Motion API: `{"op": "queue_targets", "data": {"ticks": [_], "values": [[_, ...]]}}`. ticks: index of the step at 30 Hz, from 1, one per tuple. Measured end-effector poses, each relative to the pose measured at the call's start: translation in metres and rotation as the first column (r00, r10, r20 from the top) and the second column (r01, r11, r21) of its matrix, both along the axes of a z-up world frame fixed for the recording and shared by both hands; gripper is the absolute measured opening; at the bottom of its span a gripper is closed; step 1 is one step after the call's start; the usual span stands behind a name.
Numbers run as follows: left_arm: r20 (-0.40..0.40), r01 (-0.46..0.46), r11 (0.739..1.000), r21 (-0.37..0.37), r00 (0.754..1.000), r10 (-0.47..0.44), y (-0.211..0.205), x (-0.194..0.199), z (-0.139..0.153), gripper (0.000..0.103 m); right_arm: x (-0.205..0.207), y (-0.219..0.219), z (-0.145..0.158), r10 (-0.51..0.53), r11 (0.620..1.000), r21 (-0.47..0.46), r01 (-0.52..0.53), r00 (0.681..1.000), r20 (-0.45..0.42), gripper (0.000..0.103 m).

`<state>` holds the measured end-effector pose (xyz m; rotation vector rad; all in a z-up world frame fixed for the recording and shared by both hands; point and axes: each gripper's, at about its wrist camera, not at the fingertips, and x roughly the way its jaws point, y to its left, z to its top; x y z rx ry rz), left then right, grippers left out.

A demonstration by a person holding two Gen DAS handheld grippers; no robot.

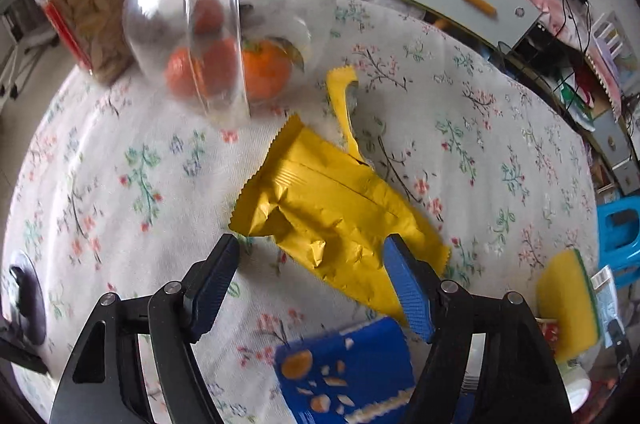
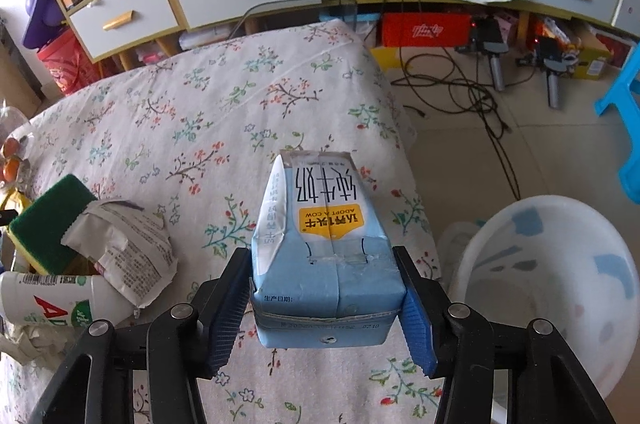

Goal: Collect trash
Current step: 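Carry the milk carton to the white bin with the right gripper while the left gripper grasps the yellow wrapper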

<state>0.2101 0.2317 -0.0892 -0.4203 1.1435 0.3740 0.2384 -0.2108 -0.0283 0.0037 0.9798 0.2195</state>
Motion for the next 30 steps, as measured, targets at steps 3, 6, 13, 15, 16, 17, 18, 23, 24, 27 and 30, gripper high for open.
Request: {"op": "queue_targets", "data": {"ticks": [3, 6, 13, 15, 16, 17, 18, 23, 24, 27, 30], "values": [[0.0, 0.018, 0.997, 0.08, 1.0, -0.018, -0.004, -0.001, -0.002, 0.043, 0.0, 0.003, -0.004, 0.006, 1.0, -0.012, -0.006, 1.0, -0.01, 0.059], [0.025, 0.017, 0.997, 0.075, 1.0, -0.019, -0.002, -0.002, -0.001, 0.026, 0.0, 0.005, -0.007, 0.01, 1.0, -0.024, -0.01, 1.0, -0.019, 0.059], [0.174, 0.011, 1.0, 0.022, 0.985, -0.015, -0.004, -0.016, 0.033, 0.002, -0.004, 0.005, 0.004, -0.003, 1.0, -0.012, 0.003, 1.0, 0.013, 0.058], [0.21, 0.03, 0.999, 0.031, 0.977, -0.036, -0.013, -0.022, 0.046, 0.002, -0.006, 0.003, 0.012, -0.01, 1.0, 0.004, 0.009, 1.0, 0.029, 0.058], [0.233, 0.042, 0.998, 0.039, 0.971, -0.05, -0.018, -0.025, 0.054, 0.002, -0.008, 0.0, 0.016, -0.014, 1.0, 0.012, 0.013, 0.999, 0.04, 0.058], [0.247, 0.05, 0.998, 0.041, 0.967, -0.059, -0.021, -0.031, 0.061, 0.002, -0.011, -0.002, 0.02, -0.017, 1.0, 0.017, 0.016, 0.999, 0.05, 0.058], [0.266, 0.062, 0.997, 0.044, 0.961, -0.072, -0.028, -0.033, 0.069, 0.002, -0.013, -0.005, 0.025, -0.023, 1.0, 0.021, 0.021, 0.998, 0.062, 0.058], [0.33, 0.164, 0.983, 0.08, 0.926, -0.182, -0.071, -0.045, 0.105, 0.002, -0.023, -0.034, 0.042, -0.076, 0.996, 0.041, 0.073, 0.993, 0.092, 0.058], [0.336, 0.185, 0.979, 0.084, 0.92, -0.203, -0.08, -0.047, 0.11, 0.002, -0.026, -0.043, 0.044, -0.094, 0.995, 0.048, 0.09, 0.991, 0.092, 0.058], [0.341, 0.245, 0.966, 0.079, 0.904, -0.258, -0.109, -0.049, 0.121, 0.002, -0.032, -0.073, 0.046, -0.16, 0.986, 0.066, 0.155, 0.984, 0.077, 0.058], [0.347, 0.309, 0.95, 0.054, 0.886, -0.308, -0.142, -0.049, 0.129, 0.002, -0.04, -0.107, 0.041, -0.23, 0.971, 0.072, 0.227, 0.972, 0.04, 0.059]]}}
